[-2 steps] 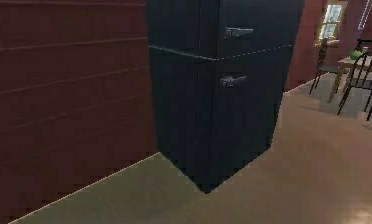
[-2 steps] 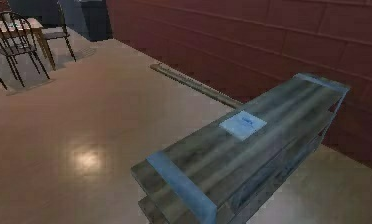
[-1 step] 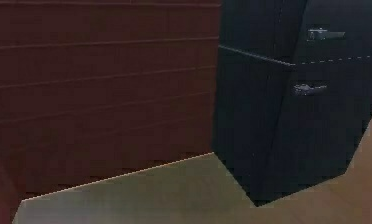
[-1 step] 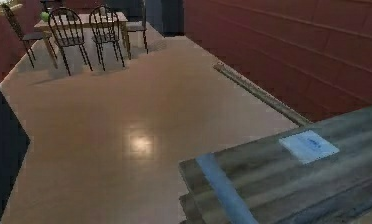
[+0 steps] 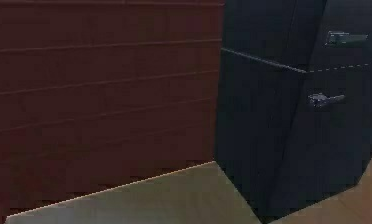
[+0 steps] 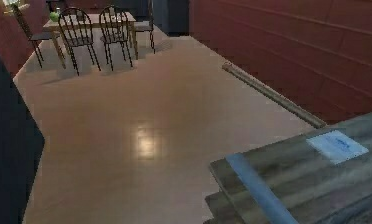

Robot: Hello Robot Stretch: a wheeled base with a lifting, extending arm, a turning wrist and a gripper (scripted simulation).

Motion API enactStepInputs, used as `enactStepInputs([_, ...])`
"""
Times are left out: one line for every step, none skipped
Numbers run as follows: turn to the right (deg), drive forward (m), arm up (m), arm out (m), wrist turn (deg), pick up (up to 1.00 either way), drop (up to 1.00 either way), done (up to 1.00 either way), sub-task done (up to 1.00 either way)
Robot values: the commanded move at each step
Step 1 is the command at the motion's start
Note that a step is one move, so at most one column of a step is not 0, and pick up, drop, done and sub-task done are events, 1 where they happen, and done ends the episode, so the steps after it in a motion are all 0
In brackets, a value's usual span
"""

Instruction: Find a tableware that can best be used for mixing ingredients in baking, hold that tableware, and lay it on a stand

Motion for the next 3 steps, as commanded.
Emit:
enactStepInputs([-6.0,0.00,0.00,0.00,0.0,0.00,0.00,0.00,0.00])
enactStepInputs([0.0,0.25,0.00,0.00,0.0,0.00,0.00,0.00,0.00])
enactStepInputs([45.0,0.00,0.00,0.00,0.0,0.00,0.00,0.00,0.00])
